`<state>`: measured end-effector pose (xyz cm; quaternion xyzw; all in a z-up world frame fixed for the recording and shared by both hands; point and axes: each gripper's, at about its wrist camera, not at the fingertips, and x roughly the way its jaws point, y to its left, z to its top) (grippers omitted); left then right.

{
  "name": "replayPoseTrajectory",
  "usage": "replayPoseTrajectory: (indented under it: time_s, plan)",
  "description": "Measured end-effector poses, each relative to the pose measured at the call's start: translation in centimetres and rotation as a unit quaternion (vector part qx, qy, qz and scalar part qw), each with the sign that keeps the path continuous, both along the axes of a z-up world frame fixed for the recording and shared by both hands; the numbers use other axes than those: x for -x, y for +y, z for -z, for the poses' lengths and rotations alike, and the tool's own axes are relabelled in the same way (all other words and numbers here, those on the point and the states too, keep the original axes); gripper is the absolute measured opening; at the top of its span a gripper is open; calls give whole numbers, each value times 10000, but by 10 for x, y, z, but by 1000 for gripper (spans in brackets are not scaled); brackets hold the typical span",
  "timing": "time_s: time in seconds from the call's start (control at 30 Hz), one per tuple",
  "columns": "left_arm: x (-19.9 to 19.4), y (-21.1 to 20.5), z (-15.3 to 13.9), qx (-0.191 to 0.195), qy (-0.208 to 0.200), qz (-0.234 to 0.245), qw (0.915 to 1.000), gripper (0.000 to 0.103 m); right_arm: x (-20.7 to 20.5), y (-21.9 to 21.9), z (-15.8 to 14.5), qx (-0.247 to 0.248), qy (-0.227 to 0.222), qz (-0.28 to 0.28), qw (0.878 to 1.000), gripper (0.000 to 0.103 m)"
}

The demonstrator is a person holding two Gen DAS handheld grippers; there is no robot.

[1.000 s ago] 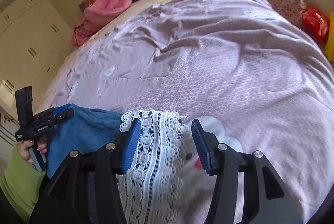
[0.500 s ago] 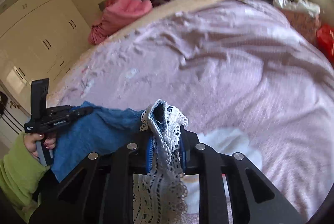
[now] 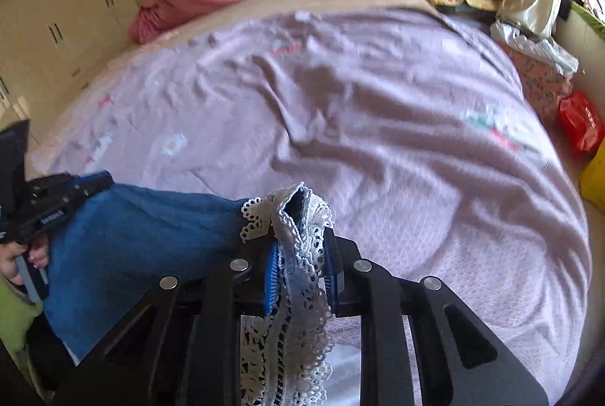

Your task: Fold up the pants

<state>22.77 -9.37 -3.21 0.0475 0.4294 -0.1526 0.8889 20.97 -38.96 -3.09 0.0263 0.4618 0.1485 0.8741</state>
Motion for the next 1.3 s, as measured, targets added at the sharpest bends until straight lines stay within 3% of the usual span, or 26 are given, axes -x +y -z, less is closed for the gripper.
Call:
replayPoseTrajectory:
  time_s: [0.17,0.43,0.47,0.6,0.87,0.97,1.3]
  plan:
    - [-4,5,16,-128,-6,-125,9998,6,2,-9,9,-244,-11,229,9994,30]
    - [13,35,-14,378,-122,-475,9981,18,40,-27,-30,-568,-328,472,9967,56]
    - [18,40,-18,398,-139,-518,9978,25,46,-27,-34,-545,-388,493,9965,56]
    - [39,53,-29,443,-212,-625,9968,31,68,-22,-45,-614,-508,446,9958,59]
    - [85,69,-52,540,-304,-649,9960,58,100,-14,-62,-656,-714,509,9940,72]
    - [102,74,-57,551,-369,-626,9958,64,114,-18,-63,-677,-700,599,9934,74]
    - [161,98,-42,230,-318,-916,9950,66,157,-17,-30,-751,-276,724,9942,74]
